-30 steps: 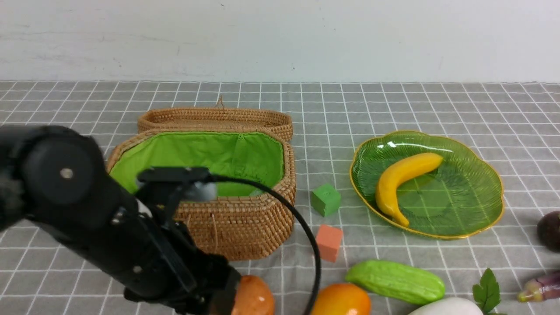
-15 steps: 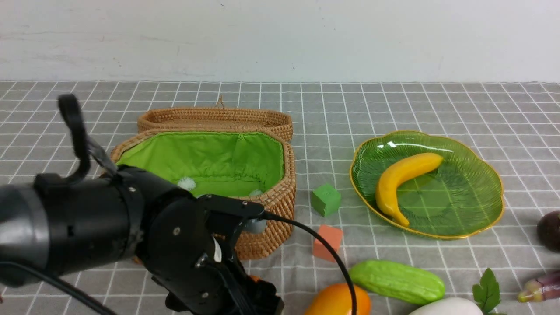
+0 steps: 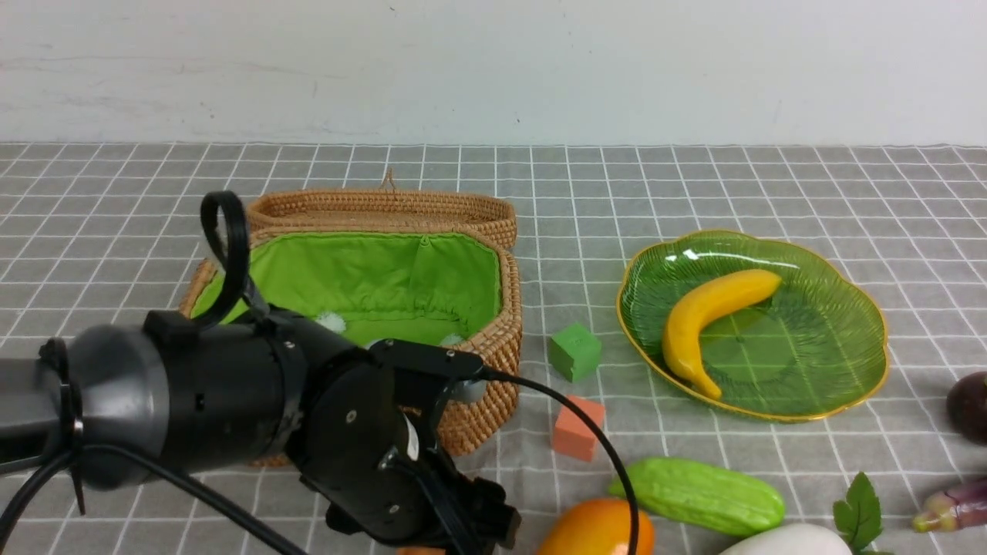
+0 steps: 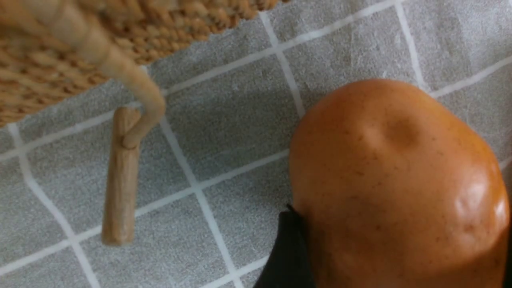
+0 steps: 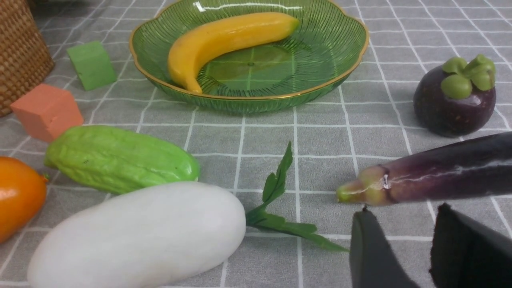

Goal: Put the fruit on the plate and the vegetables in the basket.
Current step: Grab a potato with your left arm and place it in the basket on the left

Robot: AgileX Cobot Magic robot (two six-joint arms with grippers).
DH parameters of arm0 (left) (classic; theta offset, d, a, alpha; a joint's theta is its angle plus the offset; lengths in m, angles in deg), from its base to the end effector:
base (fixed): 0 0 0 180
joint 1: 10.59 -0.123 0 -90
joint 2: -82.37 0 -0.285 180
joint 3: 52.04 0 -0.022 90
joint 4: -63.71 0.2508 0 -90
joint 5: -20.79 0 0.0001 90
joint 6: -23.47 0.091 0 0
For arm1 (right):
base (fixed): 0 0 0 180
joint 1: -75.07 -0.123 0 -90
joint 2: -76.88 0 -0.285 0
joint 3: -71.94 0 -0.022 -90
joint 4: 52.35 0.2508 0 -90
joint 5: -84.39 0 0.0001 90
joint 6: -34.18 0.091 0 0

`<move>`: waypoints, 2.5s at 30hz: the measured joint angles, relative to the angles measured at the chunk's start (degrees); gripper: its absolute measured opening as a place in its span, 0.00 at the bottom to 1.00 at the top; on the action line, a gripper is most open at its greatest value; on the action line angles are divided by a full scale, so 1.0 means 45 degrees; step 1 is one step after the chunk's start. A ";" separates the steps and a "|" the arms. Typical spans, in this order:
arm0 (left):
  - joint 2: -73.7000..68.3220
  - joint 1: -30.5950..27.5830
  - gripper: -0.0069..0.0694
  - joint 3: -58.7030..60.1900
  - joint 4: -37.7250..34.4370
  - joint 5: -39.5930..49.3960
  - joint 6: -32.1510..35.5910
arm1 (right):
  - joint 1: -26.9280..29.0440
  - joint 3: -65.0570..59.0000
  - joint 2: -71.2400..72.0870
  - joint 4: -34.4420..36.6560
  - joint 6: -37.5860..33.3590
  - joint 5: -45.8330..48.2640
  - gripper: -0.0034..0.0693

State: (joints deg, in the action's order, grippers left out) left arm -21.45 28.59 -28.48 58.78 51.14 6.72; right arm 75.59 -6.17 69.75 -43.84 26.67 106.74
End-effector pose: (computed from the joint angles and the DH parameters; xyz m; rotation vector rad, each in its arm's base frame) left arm 0.2418 -0.2022 0.1809 0.4551 2.7696 -0.3309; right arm 0.0520 0.0047 0.1739 -0.0242 1.8736 0.0509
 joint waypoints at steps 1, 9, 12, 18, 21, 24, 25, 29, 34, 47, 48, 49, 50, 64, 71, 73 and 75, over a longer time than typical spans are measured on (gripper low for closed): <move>0.0000 0.0000 0.85 0.0000 0.0000 0.0024 0.0013 | 0.0000 0.0000 0.0000 0.0000 0.0000 0.0000 0.38; 0.0106 0.0000 0.85 -0.0016 0.0000 0.0387 0.0041 | 0.0000 0.0000 0.0000 0.0000 0.0000 0.0000 0.38; 0.0434 0.0000 0.85 0.0034 0.0034 0.1177 0.0159 | 0.0000 0.0000 0.0000 0.0000 0.0000 0.0000 0.38; 0.2667 0.0000 0.84 0.0183 0.0440 0.2953 0.0431 | 0.0000 0.0000 0.0000 0.0000 0.0000 0.0000 0.38; 0.3574 0.0000 0.84 0.0183 0.0764 0.3426 0.0431 | 0.0000 0.0000 0.0000 0.0000 0.0000 0.0000 0.38; 0.5096 0.0000 0.84 0.0183 0.1217 0.4017 0.0431 | 0.0000 0.0000 0.0000 0.0000 0.0000 0.0000 0.38; 0.5175 0.0000 0.84 0.0183 0.1238 0.4058 0.0431 | 0.0000 0.0000 0.0000 0.0000 0.0000 0.0000 0.38; 0.6551 0.0000 0.84 0.0078 0.2116 0.4094 -0.0018 | 0.0000 0.0000 0.0000 0.0000 0.0000 0.0000 0.38; 0.6900 0.0000 0.84 -0.0300 0.3838 0.2890 -0.1559 | 0.0000 0.0000 0.0000 0.0000 0.0000 0.0000 0.38; 0.3531 -0.1450 0.84 -0.1386 1.1747 -0.1978 -0.9904 | 0.0000 0.0000 0.0000 0.0000 0.0000 0.0000 0.38; 0.3189 -0.1616 0.84 -0.1554 1.1817 -0.2082 -1.0005 | 0.0000 0.0000 0.0000 0.0000 0.0000 0.0000 0.38; 0.2873 -0.1803 0.84 -0.1815 1.1863 -0.2173 -1.0094 | 0.0000 0.0000 0.0000 0.0000 0.0000 0.0000 0.38; 0.2585 -0.1903 0.84 -0.2010 1.1889 -0.2228 -1.0141 | 0.0000 0.0000 0.0000 0.0000 0.0000 0.0000 0.38; 0.0064 -0.2000 0.84 -0.2310 1.1910 -0.1743 -1.1526 | 0.0000 0.0000 0.0000 0.0000 0.0000 0.0000 0.38; 0.0047 -0.2000 0.84 -0.2333 1.1910 -0.1978 -1.1564 | 0.0000 0.0000 0.0000 0.0000 0.0000 0.0000 0.38; 0.0047 -0.2000 0.85 -0.2333 1.1910 -0.1966 -1.1564 | 0.0000 0.0000 0.0000 0.0000 0.0000 0.0000 0.38; 0.0047 -0.2000 0.87 -0.2333 1.1910 -0.1938 -1.1564 | 0.0000 0.0000 0.0000 0.0000 0.0000 0.0000 0.38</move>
State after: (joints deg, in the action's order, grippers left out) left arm -21.24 19.59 -38.98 112.38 42.42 -45.32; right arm 75.59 -6.17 69.75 -43.84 26.67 106.74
